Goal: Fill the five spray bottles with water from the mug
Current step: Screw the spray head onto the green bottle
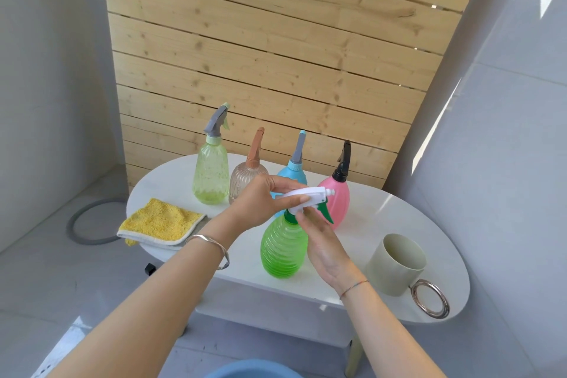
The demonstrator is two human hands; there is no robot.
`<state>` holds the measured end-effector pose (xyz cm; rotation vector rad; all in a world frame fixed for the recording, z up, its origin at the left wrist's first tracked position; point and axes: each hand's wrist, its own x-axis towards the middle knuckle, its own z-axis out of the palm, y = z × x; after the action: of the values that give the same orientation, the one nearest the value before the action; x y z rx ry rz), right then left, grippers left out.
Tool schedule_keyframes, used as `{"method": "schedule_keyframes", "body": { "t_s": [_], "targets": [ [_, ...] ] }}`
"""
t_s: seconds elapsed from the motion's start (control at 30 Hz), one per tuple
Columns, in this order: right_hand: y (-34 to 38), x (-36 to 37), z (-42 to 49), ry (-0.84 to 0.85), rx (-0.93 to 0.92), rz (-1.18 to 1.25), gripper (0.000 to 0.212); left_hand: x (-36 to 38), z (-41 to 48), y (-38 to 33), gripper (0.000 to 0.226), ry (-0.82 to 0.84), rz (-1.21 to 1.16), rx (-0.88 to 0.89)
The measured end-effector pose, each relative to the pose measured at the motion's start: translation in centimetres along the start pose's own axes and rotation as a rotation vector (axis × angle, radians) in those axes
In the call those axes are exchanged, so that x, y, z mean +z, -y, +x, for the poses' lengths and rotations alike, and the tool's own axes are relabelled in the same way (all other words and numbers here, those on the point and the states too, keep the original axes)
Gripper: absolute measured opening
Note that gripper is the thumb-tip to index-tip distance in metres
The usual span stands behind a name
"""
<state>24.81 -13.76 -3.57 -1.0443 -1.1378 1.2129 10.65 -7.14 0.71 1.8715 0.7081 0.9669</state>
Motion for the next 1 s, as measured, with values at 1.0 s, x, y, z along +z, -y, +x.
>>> {"method": "schedule_keyframes", "body": {
  "t_s": [1.0],
  "targets": [
    [0.3, 0.3, -0.1, -0.054, 0.006, -0.084, 0.038, 1.6, -5.8, 7.4, 0.067, 0.076, 0.142, -0.252]
  ]
}}
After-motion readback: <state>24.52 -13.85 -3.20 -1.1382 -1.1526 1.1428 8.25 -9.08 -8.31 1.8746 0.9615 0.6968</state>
